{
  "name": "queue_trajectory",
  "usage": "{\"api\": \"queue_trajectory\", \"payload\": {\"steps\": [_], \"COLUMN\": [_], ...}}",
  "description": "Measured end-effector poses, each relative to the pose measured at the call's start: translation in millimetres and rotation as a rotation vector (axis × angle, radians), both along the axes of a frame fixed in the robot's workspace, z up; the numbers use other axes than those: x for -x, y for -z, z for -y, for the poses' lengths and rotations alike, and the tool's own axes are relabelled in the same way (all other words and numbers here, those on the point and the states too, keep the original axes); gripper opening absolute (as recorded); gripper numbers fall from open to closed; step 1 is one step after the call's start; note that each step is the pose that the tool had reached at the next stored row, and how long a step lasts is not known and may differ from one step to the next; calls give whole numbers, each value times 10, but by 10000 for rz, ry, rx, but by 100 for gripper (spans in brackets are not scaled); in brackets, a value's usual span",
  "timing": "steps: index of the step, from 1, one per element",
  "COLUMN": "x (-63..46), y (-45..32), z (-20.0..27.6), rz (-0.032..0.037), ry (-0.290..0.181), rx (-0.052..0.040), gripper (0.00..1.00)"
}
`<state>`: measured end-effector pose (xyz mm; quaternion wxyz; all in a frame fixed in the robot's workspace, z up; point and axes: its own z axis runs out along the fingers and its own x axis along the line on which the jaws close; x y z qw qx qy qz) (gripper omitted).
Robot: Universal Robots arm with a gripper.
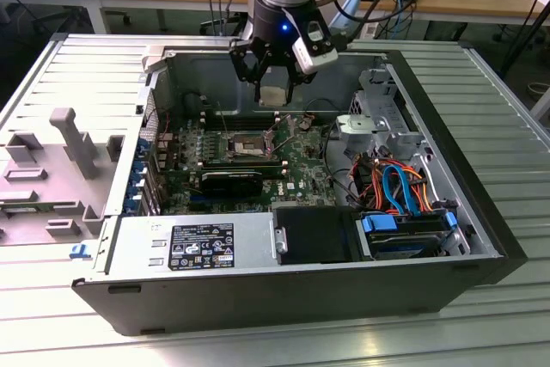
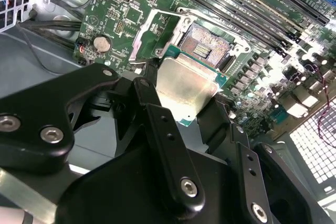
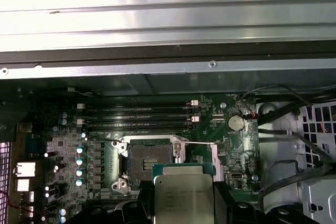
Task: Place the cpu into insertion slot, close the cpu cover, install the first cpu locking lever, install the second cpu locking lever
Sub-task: 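Place the cpu into insertion slot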
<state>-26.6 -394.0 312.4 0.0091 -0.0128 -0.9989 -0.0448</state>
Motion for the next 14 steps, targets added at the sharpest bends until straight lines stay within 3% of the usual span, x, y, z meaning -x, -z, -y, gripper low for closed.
{"api": "queue_trajectory", "payload": {"steps": [14], "x": [7], "y": [11], "z": [45], "rz": [0], "ry": [0], "rx": [-1], "gripper": [55]}}
